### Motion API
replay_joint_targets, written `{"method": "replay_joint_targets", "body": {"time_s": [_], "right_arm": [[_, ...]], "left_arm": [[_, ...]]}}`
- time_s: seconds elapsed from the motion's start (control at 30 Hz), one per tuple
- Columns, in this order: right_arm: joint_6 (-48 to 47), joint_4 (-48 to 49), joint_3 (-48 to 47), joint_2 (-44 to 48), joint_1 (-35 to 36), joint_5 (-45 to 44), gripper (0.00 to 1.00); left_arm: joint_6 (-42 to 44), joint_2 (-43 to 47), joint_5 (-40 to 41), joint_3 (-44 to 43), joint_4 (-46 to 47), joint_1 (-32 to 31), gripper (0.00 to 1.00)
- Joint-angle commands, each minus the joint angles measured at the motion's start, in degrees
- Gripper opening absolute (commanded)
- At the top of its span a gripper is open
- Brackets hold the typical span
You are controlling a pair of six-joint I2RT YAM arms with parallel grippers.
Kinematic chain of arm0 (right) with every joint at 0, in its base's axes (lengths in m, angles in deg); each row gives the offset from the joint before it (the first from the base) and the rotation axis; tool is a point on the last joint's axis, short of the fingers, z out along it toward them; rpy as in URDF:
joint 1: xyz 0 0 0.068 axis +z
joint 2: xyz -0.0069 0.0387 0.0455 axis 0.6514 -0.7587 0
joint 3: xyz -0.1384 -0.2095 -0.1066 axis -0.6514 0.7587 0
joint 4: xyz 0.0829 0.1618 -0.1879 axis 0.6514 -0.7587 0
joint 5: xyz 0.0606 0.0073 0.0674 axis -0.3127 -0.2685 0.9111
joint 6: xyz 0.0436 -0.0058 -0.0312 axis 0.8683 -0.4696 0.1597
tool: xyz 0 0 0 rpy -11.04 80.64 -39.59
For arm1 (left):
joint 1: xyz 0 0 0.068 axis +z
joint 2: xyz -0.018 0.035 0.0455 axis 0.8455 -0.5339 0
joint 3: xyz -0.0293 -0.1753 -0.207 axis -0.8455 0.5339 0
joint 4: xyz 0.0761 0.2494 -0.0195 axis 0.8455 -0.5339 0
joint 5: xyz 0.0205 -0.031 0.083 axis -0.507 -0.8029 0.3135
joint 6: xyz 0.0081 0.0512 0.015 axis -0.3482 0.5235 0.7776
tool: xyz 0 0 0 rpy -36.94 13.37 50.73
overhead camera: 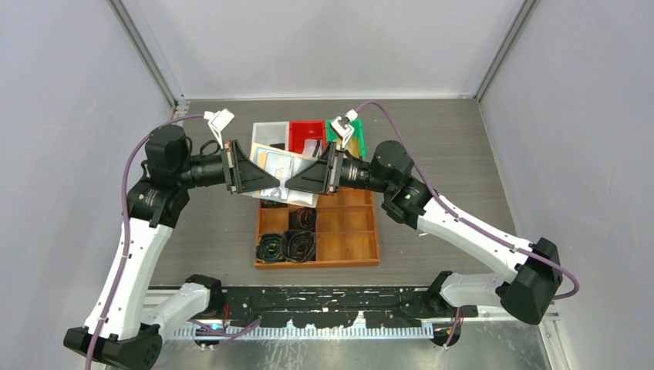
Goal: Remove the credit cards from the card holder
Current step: Open the card holder, then remove the credit card from the card holder.
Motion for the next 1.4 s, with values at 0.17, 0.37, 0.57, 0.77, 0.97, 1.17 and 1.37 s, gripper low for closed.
{"method": "replay_joint_targets", "body": {"time_s": [0.17, 0.37, 0.57, 0.77, 0.97, 1.17, 1.37], "right_arm": [[7.9, 17.7, 0.9, -1.6, 0.1, 1.4, 0.29], [9.4, 19.8, 1.2, -2.4, 0.1, 0.5, 0.23], [9.1, 20.6, 3.5, -0.5, 0.1, -0.5, 0.06], [8.0, 19.5, 6.5, 1.6, 0.1, -2.1, 0.03], [7.4, 18.9, 8.1, 2.9, 0.1, -2.6, 0.03], [6.1, 17.2, 9.4, 4.9, 0.0, -2.8, 0.03], [5.4, 16.3, 10.5, 6.7, 0.0, -3.5, 0.03]], "left_arm": [[-5.9, 1.2, -4.5, 0.3, 7.7, 0.1, 0.02], [-7.1, 1.8, -4.8, 0.9, 9.2, 0.1, 0.06], [-6.8, 2.2, -4.7, 0.8, 8.5, 0.6, 0.26], [-8.8, 2.4, -4.6, 1.1, 9.6, 1.2, 0.4], [-12.2, 3.2, -5.5, 2.6, 13.7, 1.8, 0.29], [-13.9, 3.4, -6.5, 2.6, 14.7, 2.3, 0.22], [-15.0, 3.6, -6.4, 3.0, 15.6, 2.3, 0.22]]}}
